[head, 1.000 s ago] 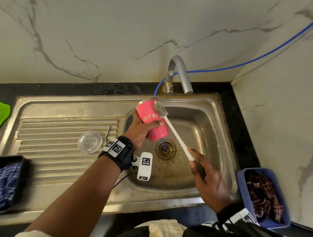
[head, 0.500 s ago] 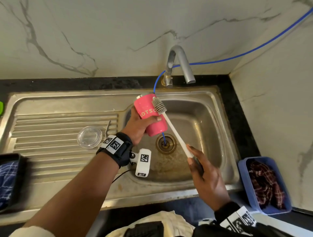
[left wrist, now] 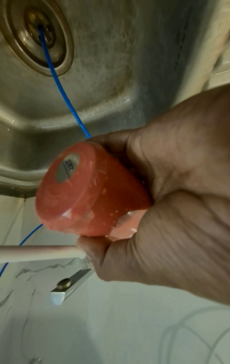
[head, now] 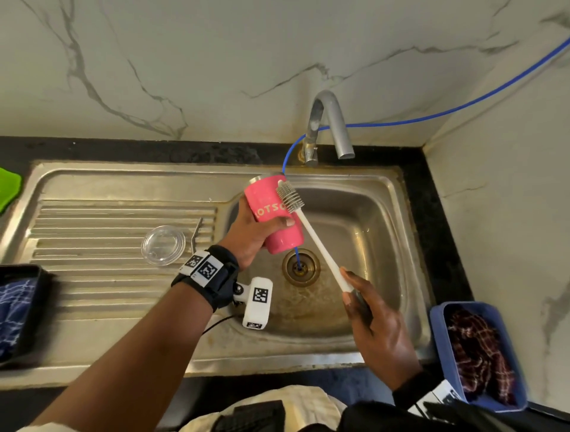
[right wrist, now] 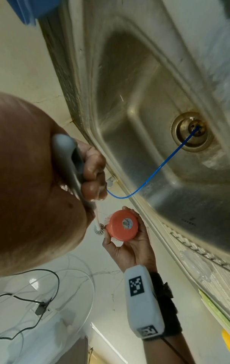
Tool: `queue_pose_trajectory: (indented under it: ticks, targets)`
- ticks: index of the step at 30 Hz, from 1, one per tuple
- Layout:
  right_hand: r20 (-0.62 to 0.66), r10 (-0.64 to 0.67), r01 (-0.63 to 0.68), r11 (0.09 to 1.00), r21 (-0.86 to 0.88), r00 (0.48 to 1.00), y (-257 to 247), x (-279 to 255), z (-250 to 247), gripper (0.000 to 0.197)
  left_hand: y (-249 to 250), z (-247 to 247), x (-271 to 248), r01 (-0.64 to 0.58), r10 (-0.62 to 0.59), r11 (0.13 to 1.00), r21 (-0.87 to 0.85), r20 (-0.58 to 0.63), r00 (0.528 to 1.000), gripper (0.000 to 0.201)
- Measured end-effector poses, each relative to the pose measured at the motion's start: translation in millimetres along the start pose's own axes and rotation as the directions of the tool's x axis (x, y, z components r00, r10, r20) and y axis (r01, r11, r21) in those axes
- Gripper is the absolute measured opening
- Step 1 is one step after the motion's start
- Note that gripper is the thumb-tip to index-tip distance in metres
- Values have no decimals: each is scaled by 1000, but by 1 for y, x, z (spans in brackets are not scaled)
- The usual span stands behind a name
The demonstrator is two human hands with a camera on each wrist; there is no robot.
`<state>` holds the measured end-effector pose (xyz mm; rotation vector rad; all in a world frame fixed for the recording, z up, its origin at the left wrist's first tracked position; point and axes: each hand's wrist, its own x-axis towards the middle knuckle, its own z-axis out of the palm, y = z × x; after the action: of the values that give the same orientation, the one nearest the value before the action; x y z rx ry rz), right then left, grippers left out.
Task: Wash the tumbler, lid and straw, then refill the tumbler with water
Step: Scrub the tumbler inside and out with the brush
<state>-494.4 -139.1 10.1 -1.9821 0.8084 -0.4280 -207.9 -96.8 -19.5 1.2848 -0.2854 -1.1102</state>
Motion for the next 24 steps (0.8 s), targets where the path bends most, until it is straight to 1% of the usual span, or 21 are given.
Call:
queue_pose_trajectory:
  ticks: [2,5,7,9,11,13,16,18,20,22,24]
  targets:
    - [-8,-11,11,1000,-1,1000,-3,9,1,42,-4,4,-2,16,-16,1000,-1,14,1000,99]
    - [-4,-20,20,1000,-6,1000,-5,19,3,41,-5,8,-5,27,-27,999,-23,2,1000,104]
    - [-5,-50,50,999,-14,999,-3,20,2,41,-3,6,-6,17,-17,1000,2,-8,1000,98]
    - [0,-60,60,998,-13,998,1,15,1,42,-1,2,-7,-2,2,1000,16,-33,999,103]
    - [22,-42,41,999,18,999,6,8,0,40,2,-3,-6,-25,24,1000,-10,-87,996,108]
    - [25,-42,41,999,12,999,8,3,-1,39,4,-6,-6,-42,39,999,-22,-121,992,111]
    - [12,-23,23,1000,18,1000,5,10,0,42,-1,-5,-9,-26,27,1000,5,-85,996,112]
    - [-10,-22,22,1000,17,1000,1,21,3,42,-6,3,-13,3,-3,1000,10,-33,999,112]
    - [-24,-35,36,999,32,999,-3,30,8,44,-13,13,-16,39,-39,999,5,28,999,117]
    - [-22,-55,55,998,38,998,-4,35,11,43,-16,20,-17,54,-53,998,-21,30,998,117]
    - [-19,-79,79,997,23,997,-4,34,12,43,-13,19,-14,34,-35,998,-43,-8,999,113]
